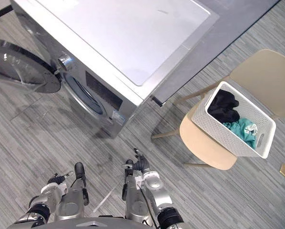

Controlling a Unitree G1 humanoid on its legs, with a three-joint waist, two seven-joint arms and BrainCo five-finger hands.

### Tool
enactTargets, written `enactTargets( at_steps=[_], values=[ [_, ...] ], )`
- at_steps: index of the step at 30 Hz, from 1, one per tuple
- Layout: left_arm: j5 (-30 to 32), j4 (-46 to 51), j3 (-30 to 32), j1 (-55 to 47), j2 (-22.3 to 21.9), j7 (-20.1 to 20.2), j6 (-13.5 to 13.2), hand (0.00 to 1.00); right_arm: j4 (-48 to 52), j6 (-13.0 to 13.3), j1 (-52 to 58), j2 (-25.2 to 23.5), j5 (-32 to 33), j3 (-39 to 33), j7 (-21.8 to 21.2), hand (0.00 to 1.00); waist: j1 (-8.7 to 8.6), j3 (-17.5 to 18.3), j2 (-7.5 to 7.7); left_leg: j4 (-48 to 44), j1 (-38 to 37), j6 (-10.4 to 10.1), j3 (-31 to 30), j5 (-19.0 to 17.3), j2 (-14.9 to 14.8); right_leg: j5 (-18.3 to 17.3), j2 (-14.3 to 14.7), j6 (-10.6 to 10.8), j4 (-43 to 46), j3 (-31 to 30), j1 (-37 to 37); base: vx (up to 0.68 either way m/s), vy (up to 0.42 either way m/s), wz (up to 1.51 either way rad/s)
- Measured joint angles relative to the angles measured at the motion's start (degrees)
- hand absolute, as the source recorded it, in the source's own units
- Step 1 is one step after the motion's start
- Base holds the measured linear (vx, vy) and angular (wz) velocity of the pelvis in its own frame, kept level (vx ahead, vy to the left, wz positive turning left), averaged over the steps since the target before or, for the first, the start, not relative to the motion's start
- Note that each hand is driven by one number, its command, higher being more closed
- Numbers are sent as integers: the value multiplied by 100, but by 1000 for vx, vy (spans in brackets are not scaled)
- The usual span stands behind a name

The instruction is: Pick up the laundry basket with both hands and put the clothes into the washing machine.

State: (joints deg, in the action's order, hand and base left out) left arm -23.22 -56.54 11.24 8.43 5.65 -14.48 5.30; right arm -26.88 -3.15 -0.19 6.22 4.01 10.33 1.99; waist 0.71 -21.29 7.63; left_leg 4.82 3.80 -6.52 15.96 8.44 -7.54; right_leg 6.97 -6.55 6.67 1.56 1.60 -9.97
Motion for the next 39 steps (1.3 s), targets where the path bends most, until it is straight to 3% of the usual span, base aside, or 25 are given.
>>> enactTargets(
  at_steps=[8,15,25,39],
  values=[
    [-1532,468,-5,285,-26,-113,-330,0,-120,-102,209,-166,-218,-39,107,0,-82,4,55,1,-9,-55,126,-42,-41,34,54,-2,-111,-94,-11,8,-10,-9],
    [-2170,804,-13,314,-9,-450,-463,0,-120,-103,215,-332,-217,-47,125,0,-68,1,194,2,1,-50,124,-42,-38,39,50,5,-124,-89,-7,0,0,0],
    [-2394,1093,-14,313,-13,-650,-546,0,-119,-106,208,-359,-218,-50,232,0,-51,-15,241,2,-13,-39,125,-37,-36,77,51,-1,-132,-91,9,0,0,0],
    [-2503,1299,-20,326,4,-768,-587,0,-133,-106,210,-370,-219,-52,241,0,-27,-65,441,5,-93,-56,139,-52,-33,74,42,3,-130,-91,94,0,0,0]
  ],
)
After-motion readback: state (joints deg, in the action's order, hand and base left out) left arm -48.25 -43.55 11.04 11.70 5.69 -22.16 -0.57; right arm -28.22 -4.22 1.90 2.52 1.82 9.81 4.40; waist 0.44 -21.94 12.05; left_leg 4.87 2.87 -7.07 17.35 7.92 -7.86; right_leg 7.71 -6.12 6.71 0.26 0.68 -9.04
